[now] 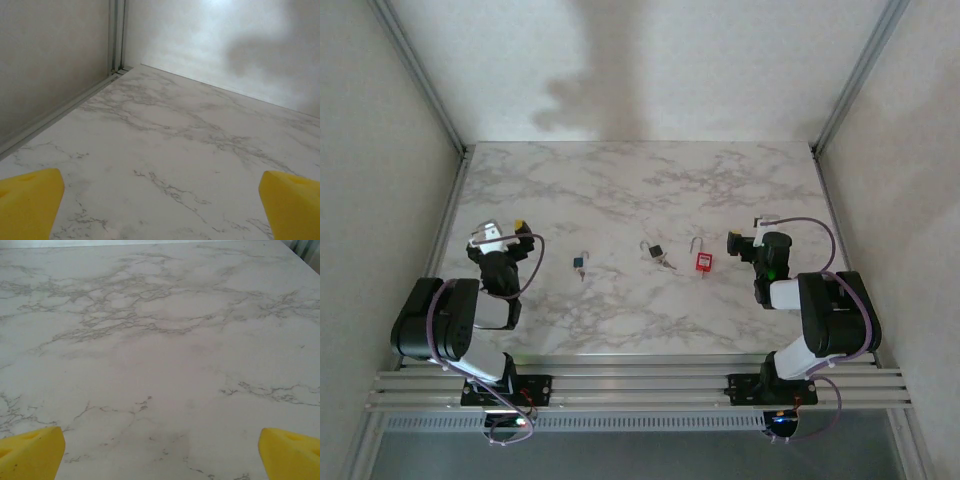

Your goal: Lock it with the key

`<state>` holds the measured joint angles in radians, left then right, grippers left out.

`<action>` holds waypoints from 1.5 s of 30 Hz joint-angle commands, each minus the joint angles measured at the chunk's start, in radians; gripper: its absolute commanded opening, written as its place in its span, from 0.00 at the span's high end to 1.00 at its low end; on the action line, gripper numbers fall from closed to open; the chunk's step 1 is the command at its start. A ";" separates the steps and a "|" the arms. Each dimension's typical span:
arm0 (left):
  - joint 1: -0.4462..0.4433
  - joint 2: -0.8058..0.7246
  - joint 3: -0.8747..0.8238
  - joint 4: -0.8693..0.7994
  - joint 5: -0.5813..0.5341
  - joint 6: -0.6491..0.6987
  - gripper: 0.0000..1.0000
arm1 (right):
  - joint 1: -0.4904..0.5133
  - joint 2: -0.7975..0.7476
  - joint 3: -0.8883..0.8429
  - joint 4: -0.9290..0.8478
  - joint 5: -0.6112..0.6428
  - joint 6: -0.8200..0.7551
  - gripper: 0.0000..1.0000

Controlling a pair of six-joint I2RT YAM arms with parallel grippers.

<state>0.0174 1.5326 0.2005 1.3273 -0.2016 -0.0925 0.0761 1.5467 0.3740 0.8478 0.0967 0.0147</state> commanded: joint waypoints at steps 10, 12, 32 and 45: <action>0.009 0.006 -0.001 0.020 0.014 0.013 0.01 | -0.003 -0.001 0.018 0.002 0.013 0.007 0.01; 0.009 0.006 -0.001 0.020 0.014 0.013 0.01 | -0.003 -0.002 0.018 0.002 0.013 0.007 0.01; -0.014 -0.174 0.116 -0.303 -0.013 0.037 0.01 | 0.091 -0.361 0.115 -0.356 0.102 0.109 0.01; -0.010 -0.595 0.334 -0.993 -0.038 -0.788 0.00 | 0.086 -0.540 0.286 -0.737 -0.172 0.650 0.01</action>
<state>0.0025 0.9760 0.5423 0.5262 -0.2798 -0.6479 0.1616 1.0031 0.6388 0.1860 0.0277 0.5602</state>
